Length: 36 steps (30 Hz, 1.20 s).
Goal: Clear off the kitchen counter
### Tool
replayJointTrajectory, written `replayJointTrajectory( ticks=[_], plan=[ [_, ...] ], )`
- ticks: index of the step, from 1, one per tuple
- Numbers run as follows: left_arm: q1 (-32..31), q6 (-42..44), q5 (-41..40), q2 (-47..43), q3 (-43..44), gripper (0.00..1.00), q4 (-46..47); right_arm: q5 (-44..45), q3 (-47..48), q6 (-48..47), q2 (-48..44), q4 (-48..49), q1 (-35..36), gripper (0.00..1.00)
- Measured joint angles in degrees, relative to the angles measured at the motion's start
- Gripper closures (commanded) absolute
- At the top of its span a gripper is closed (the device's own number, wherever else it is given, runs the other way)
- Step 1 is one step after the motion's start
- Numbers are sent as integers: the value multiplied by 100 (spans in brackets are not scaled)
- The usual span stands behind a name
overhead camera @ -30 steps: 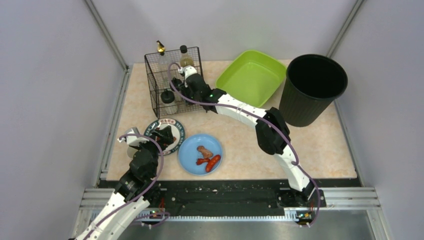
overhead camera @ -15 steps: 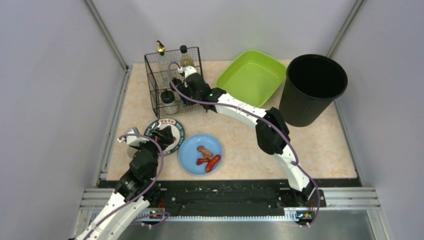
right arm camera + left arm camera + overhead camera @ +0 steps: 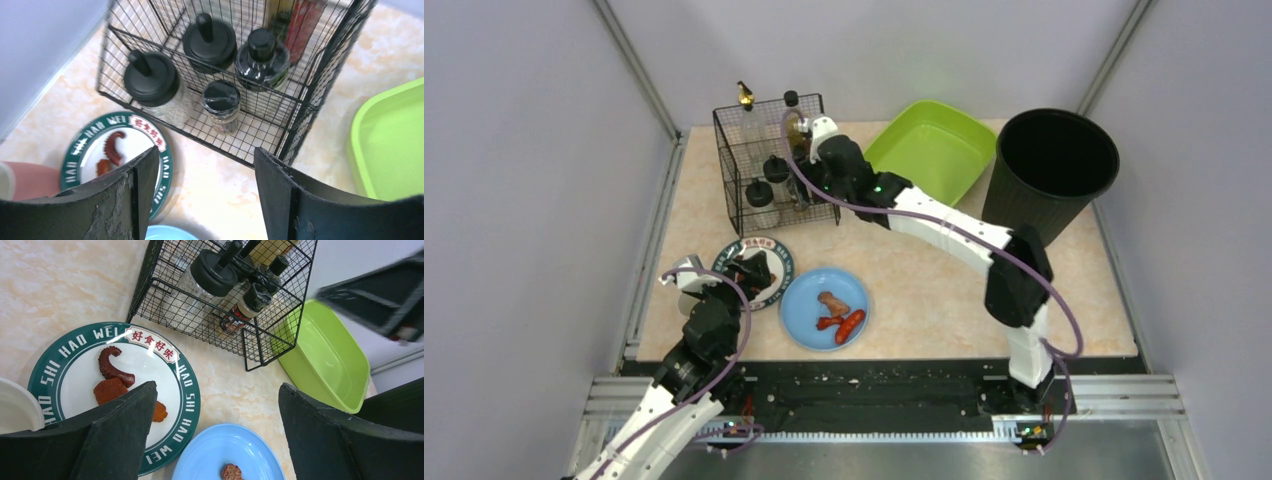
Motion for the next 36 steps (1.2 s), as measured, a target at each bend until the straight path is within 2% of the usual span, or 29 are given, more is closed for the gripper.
replayJointTrajectory(
  ticks=[6, 11, 23, 30, 36],
  plan=[
    [0, 0, 2, 7, 0, 5, 4, 160, -1464, -87, -1755, 627, 105, 32],
    [0, -2, 4, 39, 0, 5, 7, 260, -2640, -90, -2726, 881, 120, 32],
    [0, 0, 2, 37, 0, 5, 7, 262, -4214, -87, -3696, 442, 131, 32],
    [0, 0, 2, 39, 0, 5, 7, 153, -4872, -39, -4395, 387, 133, 32],
    [0, -2, 28, 164, -2, 5, 48, -22, -5298, 114, -4649, 227, 181, 32]
  ],
)
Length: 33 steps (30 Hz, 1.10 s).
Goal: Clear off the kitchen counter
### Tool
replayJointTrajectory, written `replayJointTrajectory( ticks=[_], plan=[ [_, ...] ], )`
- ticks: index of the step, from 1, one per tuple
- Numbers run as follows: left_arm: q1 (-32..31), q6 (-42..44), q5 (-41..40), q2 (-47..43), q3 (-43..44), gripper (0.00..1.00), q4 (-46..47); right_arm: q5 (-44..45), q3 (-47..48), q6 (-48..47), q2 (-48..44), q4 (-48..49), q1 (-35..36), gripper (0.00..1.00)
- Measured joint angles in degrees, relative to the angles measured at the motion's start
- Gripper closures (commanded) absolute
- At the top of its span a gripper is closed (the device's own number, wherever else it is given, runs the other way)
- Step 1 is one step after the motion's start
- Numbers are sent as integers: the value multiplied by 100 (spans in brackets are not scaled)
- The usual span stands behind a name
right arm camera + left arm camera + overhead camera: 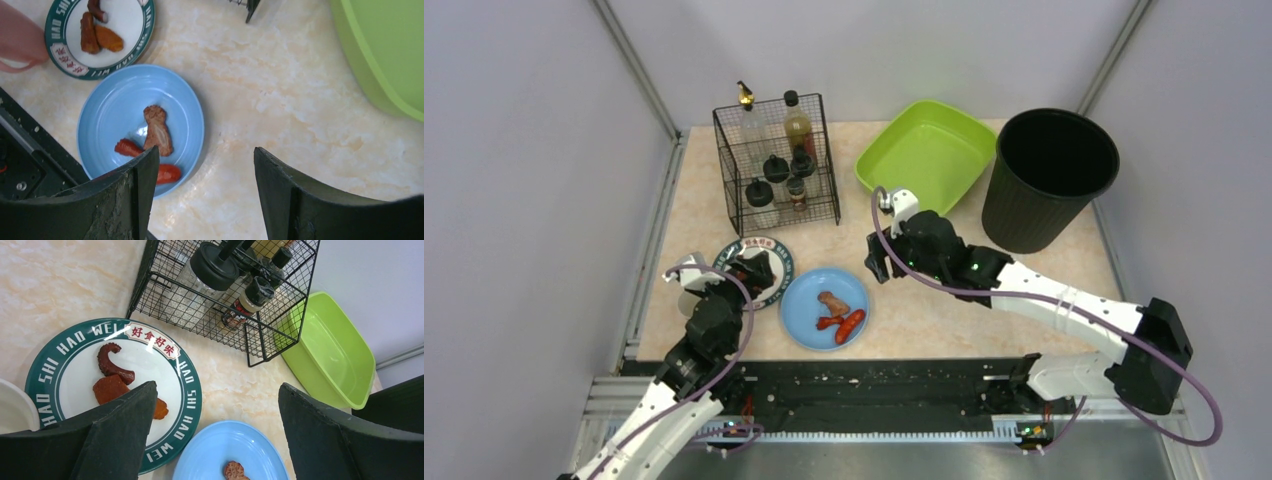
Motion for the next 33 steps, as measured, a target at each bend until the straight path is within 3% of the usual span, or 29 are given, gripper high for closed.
replayJointTrajectory(
  ticks=[18, 27, 33],
  plan=[
    [0, 376, 1082, 518, -74, 3, 581, -1169, -1375, 767, -168, 750, 98, 31],
    [0, 284, 1967, 1526, 201, 2, 389, -1244, -1506, 1259, 496, 1440, 101, 33],
    [0, -31, 2444, 1670, 286, 2, 2, -1117, -1506, 1617, 1093, 1937, 98, 37]
  ],
)
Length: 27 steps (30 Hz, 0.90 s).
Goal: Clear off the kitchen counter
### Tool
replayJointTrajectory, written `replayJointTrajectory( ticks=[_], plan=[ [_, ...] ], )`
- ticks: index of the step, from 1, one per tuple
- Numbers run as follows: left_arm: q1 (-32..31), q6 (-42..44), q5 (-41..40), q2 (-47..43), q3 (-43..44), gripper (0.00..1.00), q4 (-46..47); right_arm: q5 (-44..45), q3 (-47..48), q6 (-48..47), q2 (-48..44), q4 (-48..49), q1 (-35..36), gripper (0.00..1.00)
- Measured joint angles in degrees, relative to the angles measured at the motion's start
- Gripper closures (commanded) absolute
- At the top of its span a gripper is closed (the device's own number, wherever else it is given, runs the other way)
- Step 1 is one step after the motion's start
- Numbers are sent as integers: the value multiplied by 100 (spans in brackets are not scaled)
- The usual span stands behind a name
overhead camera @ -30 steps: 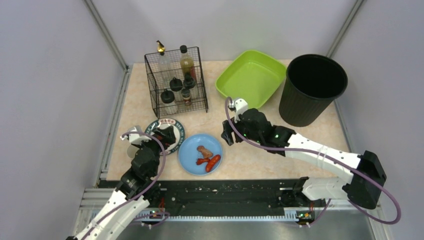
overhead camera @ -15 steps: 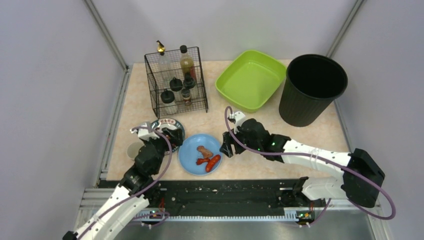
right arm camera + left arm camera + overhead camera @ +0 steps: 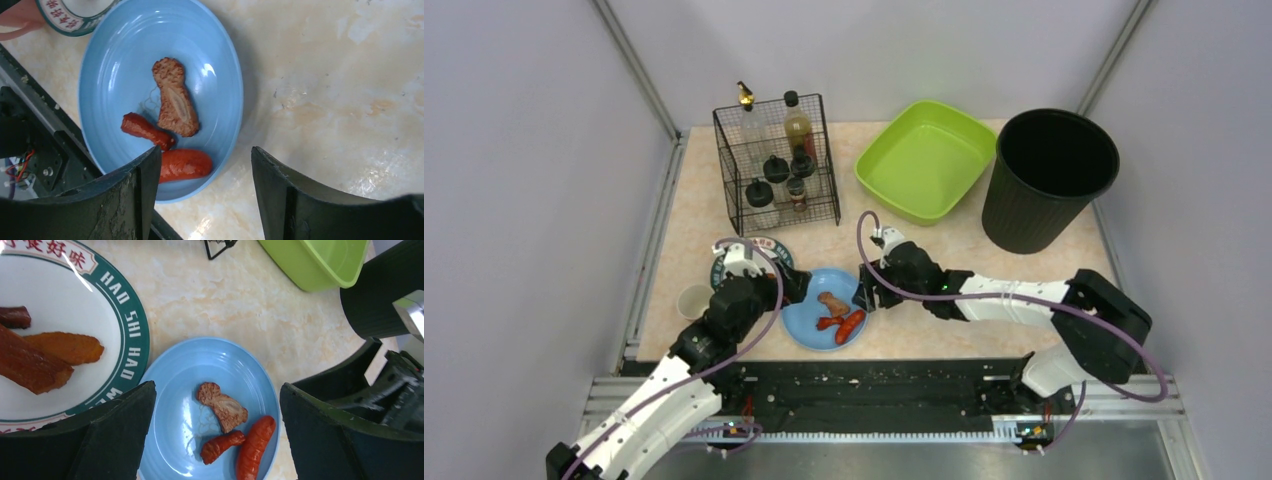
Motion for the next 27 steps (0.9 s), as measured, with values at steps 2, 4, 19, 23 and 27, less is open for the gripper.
replayJointTrajectory(
  ticks=[2, 4, 19, 23, 27],
  plan=[
    [0, -101, 136, -11, 2, 2, -133, 20, 0, 98, 221, 122, -17, 38],
    [0, -221, 262, -52, 20, 2, -345, 13, 0, 192, 435, 225, -61, 38],
    [0, -1200, 533, -562, 24, 3, -1576, -142, -46, 612, 1134, 1001, -162, 50],
    [0, -1475, 527, -581, 11, 3, -1878, -136, -44, 682, 1237, 1147, -192, 57],
    [0, -1729, 498, -660, -15, 4, -2201, -114, -44, 732, 1316, 1261, -205, 62]
  ],
)
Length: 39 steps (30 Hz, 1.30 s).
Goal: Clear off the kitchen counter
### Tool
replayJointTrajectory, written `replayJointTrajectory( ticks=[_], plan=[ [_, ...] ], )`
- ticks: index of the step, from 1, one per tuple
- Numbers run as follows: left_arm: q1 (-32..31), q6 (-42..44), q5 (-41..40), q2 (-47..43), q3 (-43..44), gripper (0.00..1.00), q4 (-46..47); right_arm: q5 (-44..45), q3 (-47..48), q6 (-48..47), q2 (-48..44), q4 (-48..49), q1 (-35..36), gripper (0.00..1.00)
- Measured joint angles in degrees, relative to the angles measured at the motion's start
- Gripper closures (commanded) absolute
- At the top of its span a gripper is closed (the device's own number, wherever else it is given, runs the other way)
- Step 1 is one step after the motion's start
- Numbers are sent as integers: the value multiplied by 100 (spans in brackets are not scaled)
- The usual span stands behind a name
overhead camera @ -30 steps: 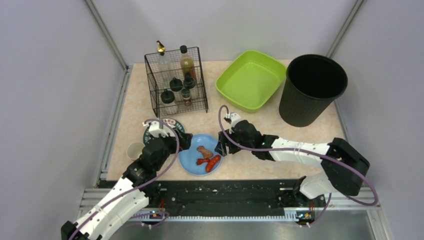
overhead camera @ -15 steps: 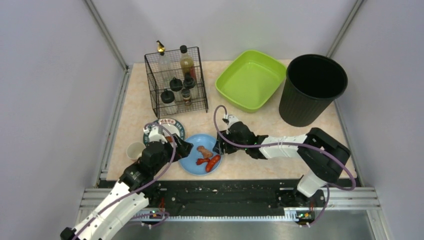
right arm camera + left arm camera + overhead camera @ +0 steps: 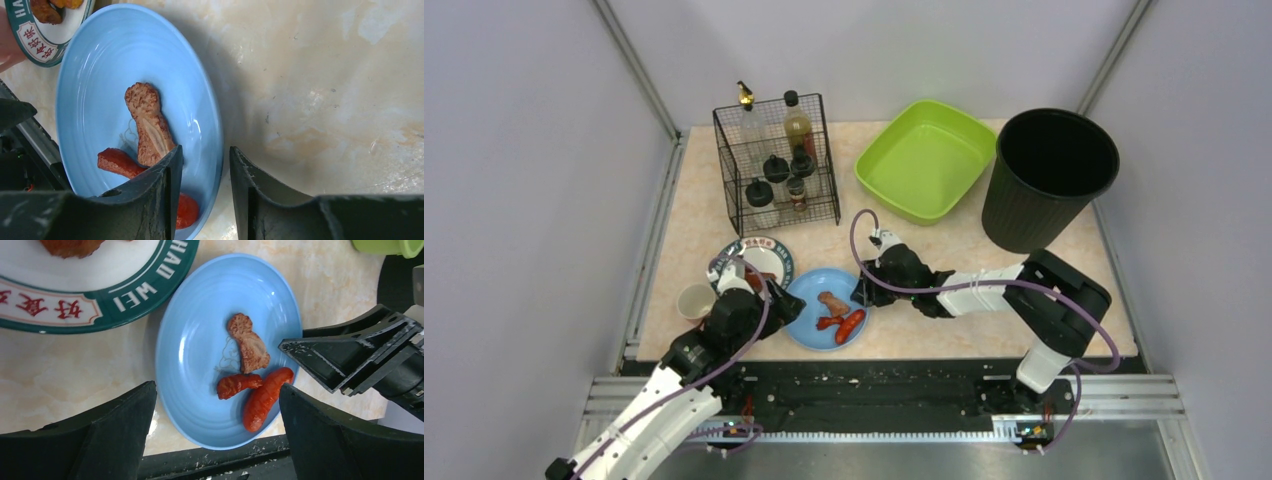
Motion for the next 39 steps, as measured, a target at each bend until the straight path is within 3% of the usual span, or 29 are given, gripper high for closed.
replayJointTrajectory(
  ticks=[6, 15, 18, 21, 32, 39],
  plan=[
    [0, -345, -37, -11, -57, 8, -387, 28, 0, 22, 48, 46, -24, 68],
    [2, -793, 13, 157, -581, 26, -199, 81, 0, 22, 57, 20, -26, 80],
    [0, -914, 15, 221, -695, 36, 57, 83, 0, 20, 57, 17, -31, 88],
    [0, -1008, 22, 289, -820, 52, 328, 92, -15, 20, 57, 17, -46, 100],
    [0, -1078, 144, 442, -1102, 100, 774, 133, -199, 61, -98, -13, -63, 100],
    [-35, -929, 411, 442, -1143, 100, 949, 170, -426, 83, -474, -157, -63, 99]
  ],
)
